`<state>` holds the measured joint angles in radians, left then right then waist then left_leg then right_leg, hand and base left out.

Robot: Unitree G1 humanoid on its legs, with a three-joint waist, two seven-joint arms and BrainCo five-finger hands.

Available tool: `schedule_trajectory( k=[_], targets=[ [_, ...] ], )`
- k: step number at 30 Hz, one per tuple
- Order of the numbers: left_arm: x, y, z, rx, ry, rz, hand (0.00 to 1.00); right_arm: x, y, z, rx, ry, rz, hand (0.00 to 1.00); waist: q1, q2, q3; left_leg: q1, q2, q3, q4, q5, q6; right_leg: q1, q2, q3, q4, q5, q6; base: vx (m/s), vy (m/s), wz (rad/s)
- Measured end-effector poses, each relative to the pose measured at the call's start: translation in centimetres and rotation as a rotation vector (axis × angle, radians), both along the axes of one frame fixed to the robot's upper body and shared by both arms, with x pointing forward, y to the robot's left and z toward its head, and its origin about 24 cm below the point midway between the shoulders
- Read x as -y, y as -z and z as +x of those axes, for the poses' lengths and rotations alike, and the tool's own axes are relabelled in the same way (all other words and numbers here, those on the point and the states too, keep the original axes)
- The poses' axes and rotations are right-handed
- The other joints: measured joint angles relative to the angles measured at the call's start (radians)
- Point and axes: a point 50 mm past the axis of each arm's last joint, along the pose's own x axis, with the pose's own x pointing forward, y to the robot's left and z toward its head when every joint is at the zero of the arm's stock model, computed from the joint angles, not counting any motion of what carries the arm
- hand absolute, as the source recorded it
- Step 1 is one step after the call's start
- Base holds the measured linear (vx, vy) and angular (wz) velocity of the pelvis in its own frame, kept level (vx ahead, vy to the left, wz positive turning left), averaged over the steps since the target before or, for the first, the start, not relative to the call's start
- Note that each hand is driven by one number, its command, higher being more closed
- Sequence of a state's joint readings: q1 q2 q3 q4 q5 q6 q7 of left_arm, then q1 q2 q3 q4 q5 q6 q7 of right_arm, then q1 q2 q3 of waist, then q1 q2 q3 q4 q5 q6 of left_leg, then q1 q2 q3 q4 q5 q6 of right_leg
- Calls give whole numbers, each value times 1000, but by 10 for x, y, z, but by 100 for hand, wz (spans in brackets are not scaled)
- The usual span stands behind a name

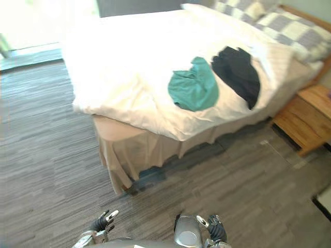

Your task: Tidy the bed and pick cloth on bed and put in laundry

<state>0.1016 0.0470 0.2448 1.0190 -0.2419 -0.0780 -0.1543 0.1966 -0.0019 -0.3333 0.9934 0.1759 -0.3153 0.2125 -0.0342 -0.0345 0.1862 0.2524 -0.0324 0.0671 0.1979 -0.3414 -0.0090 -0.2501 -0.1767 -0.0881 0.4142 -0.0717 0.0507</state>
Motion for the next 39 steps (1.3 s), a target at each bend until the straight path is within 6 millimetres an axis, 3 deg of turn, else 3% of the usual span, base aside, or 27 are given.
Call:
schedule_trajectory(
  k=[1,3,4,7,9,11,14,18,19,26,31,34,39],
  targets=[
    [4,1,-4,-7,-26,-13,0,2,-1,-1,4,-12,1,0,0,10,0,17,29,-3,11,-20,-16,8,10,-18,50,-21,11,401,-380,54],
    [12,2,-8,1,-65,-39,0,10,-7,12,55,-41,-32,0,10,54,-18,12,86,20,12,-24,-39,-21,40,-57,113,-103,-10,369,-343,32],
    [15,3,-8,7,-78,-48,0,11,-9,17,70,-56,-39,0,5,60,-19,9,97,25,10,-11,-58,-25,40,-73,134,-129,-21,357,-321,39],
    [13,3,-13,16,-144,-49,0,12,-10,21,69,-118,-64,0,-1,66,-22,-22,135,35,61,55,-76,22,48,-129,106,-167,-44,304,-321,52],
    [12,1,-11,38,-152,-49,0,11,-11,24,67,-161,-77,0,-1,71,-22,-120,175,43,253,90,-86,93,63,-161,31,-174,-41,191,-252,65],
    [9,-2,-8,72,-154,-49,0,4,-11,28,66,-240,-85,0,15,67,-21,-264,252,123,529,70,-89,198,69,-232,-53,-170,-46,174,-202,61],
    [13,-3,-2,99,-111,-60,0,-3,-9,31,50,-279,-72,0,49,71,-24,-311,283,241,441,66,-78,276,68,-276,-109,-163,-49,153,-99,34],
    [16,-2,-2,79,-68,-59,0,-7,-7,29,35,-256,-48,0,47,74,-47,-269,229,277,107,156,-80,274,59,-292,-127,-159,-28,199,81,22],
    [12,-2,-3,69,-64,-50,0,-12,-5,27,26,-240,-32,0,49,54,-57,-261,201,284,50,180,-72,277,46,-293,-151,-147,-10,189,121,11],
    [11,1,-9,36,-73,-76,0,-11,0,16,-11,-156,-8,0,46,43,-70,-140,134,306,-61,209,-52,382,14,-291,-245,-108,30,102,86,-2],
    [-2,1,-15,108,-472,-216,0,-2,3,9,-38,-98,-5,0,46,38,-68,-112,122,295,-148,275,-50,407,28,-301,-305,-48,25,7,4,8],
    [-31,-5,-20,224,-814,-246,0,6,5,-1,-70,-60,-7,0,45,41,-67,-89,116,278,-183,282,-51,432,32,-312,-321,-46,25,-60,3,13],
    [-113,-44,-14,569,-1180,-154,0,9,6,-11,-90,-25,-4,0,47,51,-64,-73,102,276,-255,309,-47,427,34,-316,-346,-42,28,-121,11,1]
  ],
)
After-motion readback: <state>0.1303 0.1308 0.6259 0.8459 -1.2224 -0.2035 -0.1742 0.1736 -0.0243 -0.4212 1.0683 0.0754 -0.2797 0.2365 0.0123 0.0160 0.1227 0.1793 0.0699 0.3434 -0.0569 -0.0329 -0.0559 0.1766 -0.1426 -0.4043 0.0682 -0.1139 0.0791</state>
